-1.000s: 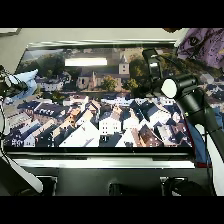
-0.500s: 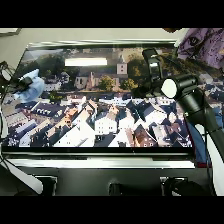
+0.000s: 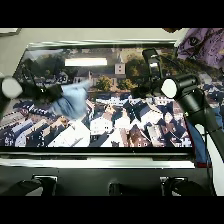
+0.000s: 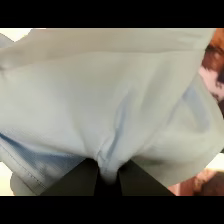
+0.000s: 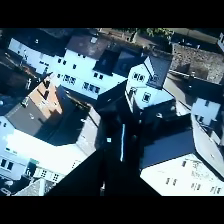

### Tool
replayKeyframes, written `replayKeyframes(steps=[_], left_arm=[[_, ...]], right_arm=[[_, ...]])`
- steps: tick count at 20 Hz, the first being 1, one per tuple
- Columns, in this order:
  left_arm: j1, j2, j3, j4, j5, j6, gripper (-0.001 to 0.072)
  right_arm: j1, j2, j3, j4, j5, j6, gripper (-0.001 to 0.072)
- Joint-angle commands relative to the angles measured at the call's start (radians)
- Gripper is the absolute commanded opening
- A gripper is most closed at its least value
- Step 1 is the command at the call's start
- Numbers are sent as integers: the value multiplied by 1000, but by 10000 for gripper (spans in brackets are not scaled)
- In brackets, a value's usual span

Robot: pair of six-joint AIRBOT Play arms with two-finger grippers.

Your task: Fold the clothes and pants, and hang the long-sleeved shirts on hangers.

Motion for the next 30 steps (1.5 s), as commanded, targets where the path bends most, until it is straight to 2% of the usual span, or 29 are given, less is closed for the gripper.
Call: replayKeyframes(steps=[1, 3, 6, 7, 8, 9, 12, 15, 18, 22, 23, 24, 26, 27, 28, 29, 30], left_arm=[[-248, 259, -235, -20, -20, -217, 14], [-375, 311, -325, -20, -17, -294, 15], [-484, 304, -434, -20, 47, -301, 23], [-491, 297, -454, -21, 64, -312, 117], [-484, 291, -461, -19, 69, -336, 453], [-463, 291, -459, -21, 74, -335, 720], [-355, 329, -418, -15, 27, -284, 720], [-210, 389, -377, 59, -47, -239, 720], [-73, 427, -371, 87, -61, -156, 720], [38, 428, -372, 87, -60, -85, 720], [53, 427, -372, 87, -61, -86, 719], [61, 425, -375, 86, -68, -86, 712], [65, 412, -389, 113, -78, -86, 713], [65, 402, -404, 121, -77, -85, 714], [69, 389, -425, 127, -77, -82, 715], [74, 378, -446, 127, -72, -74, 714], [79, 368, -471, 126, -62, -62, 714]], right_arm=[[1, 0, 1, 0, 0, 0, 33], [1, 0, 1, 1, 0, 0, 33], [1, 0, 1, 1, 0, 0, 33], [1, 0, 1, 0, 0, 0, 33], [1, 0, 1, 0, 0, 0, 33], [1, 0, 1, 1, 0, 0, 33], [1, 0, 1, 3, -2, 9, 33], [1, 0, 1, 3, -1, 20, 33], [1, 0, 1, 8, 0, 21, 33], [1, 5, 1, 38, 106, 28, 41], [0, 5, 1, 29, 135, 41, 126], [-5, 2, 0, -10, 149, 88, 260], [-85, -26, -12, 11, 155, 181, 278], [-161, -55, -31, 124, 157, 206, 293], [-238, -90, -57, 311, 161, 177, 331], [-306, -135, -95, 565, 182, 80, 406], [-343, -179, -126, 781, 219, -26, 451]])
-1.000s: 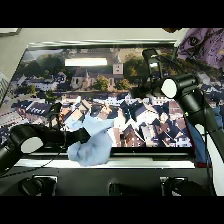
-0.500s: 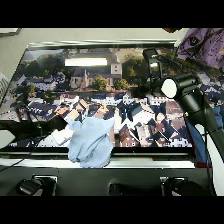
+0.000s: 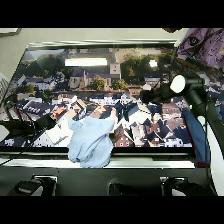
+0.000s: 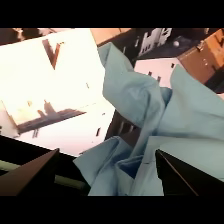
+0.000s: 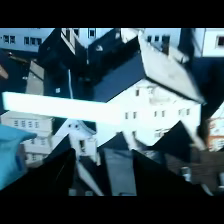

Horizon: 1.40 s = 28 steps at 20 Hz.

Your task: Fold the clothes and pants, and hang the long-sleeved shirts on hangers.

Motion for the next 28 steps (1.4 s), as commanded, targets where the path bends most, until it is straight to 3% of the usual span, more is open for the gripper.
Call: replayKeyframes(steps=[1, 3, 6, 8, 13, 16, 17, 18, 19, 20, 25, 28], left_arm=[[24, -32, -70, 15, 22, 30, 714], [44, -47, -106, 13, 36, 30, 715], [105, -64, -126, -31, 36, 91, 715], [159, -64, -126, -80, 37, 151, 714], [279, -64, -126, -201, 35, 303, 714], [319, -64, -128, -226, 35, 351, 715], [328, -64, -130, -230, 35, 352, 714], [333, -64, -133, -232, 35, 356, 715], [340, -65, -142, -248, 35, 377, 714], [352, -68, -158, -277, 35, 399, 714], [458, -156, -346, -603, 74, 710, 714], [459, -274, -396, -724, 97, 825, 713]], right_arm=[[-149, -134, -91, 677, 109, -236, 451], [-105, -191, -128, 806, 132, -342, 452], [19, -254, -139, 809, 75, -380, 500], [95, -296, -139, 794, 21, -377, 498], [190, -332, -139, 607, -108, -243, 478], [193, -332, -139, 600, -130, -239, 478], [193, -332, -139, 601, -134, -240, 444], [193, -332, -139, 603, -138, -240, 305], [193, -332, -139, 616, -140, -244, 115], [193, -331, -138, 632, -139, -267, 30], [193, -290, -138, 623, -124, -327, 30], [193, -269, -138, 611, -121, -327, 30]])
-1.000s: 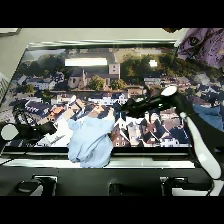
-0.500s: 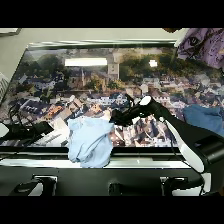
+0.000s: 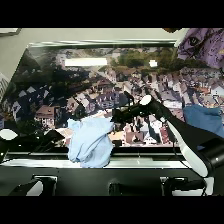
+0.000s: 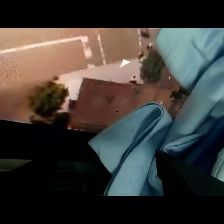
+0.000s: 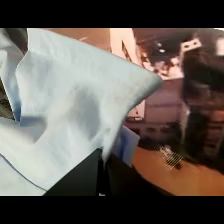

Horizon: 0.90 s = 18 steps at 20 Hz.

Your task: Fold the clothes and pants, and hang the long-sleeved shirts on hangers.

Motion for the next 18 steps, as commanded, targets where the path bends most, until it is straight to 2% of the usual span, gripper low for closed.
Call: replayKeyframes(steps=[1, 4, 11, 12, 13, 14, 16, 18], left_arm=[[19, -125, -59, -183, 27, 174, 713], [19, -219, -59, -251, 39, 225, 704], [19, -266, -59, -253, 37, 224, 700], [19, -266, -59, -253, 31, 224, 557], [20, -266, -59, -253, 25, 224, 376], [19, -265, -59, -252, 22, 224, 267], [19, -265, -59, -253, 24, 224, 117], [19, -265, -59, -253, 30, 224, 19]], right_arm=[[1, 21, 1, -6, 4, -14, 31], [1, 24, 1, -2, 6, -14, 31], [1, 24, 1, -2, 5, -6, 31], [1, 24, 1, -2, 5, -6, 31], [1, 24, 1, -2, 5, -5, 31], [1, 24, 1, -2, 5, 2, 31], [1, 27, 1, -2, 3, 5, 31], [1, 39, 1, -3, -12, 4, 31]])
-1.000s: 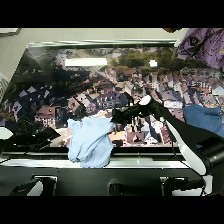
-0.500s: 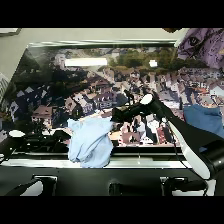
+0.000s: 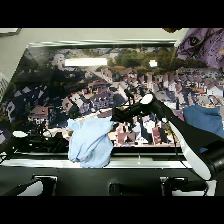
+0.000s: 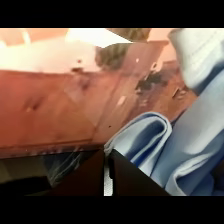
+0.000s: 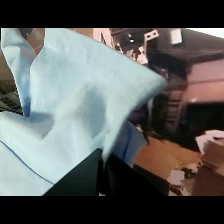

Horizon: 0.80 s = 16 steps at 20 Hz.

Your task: Fold the clothes and pants, and hang the long-sleeved shirts on hangers.

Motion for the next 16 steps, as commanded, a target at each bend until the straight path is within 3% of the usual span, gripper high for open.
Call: replayKeyframes(steps=[1, 6, 8, 12, 16], left_arm=[[1, -1, 1, -19, -12, 0, 19], [2, 26, 81, -14, -36, -11, 15], [5, 55, 229, 13, -60, -60, 14], [5, 94, 739, 246, -137, -221, 14], [5, 120, 1278, 491, -186, -366, 15]], right_arm=[[1, 18, 1, 0, -28, 3, 31], [0, 98, 24, -43, -109, 3, 29], [0, 146, 117, -184, -127, 35, 28], [0, 229, 449, -641, -107, 228, 28], [0, 340, 742, -899, -102, 254, 29]])
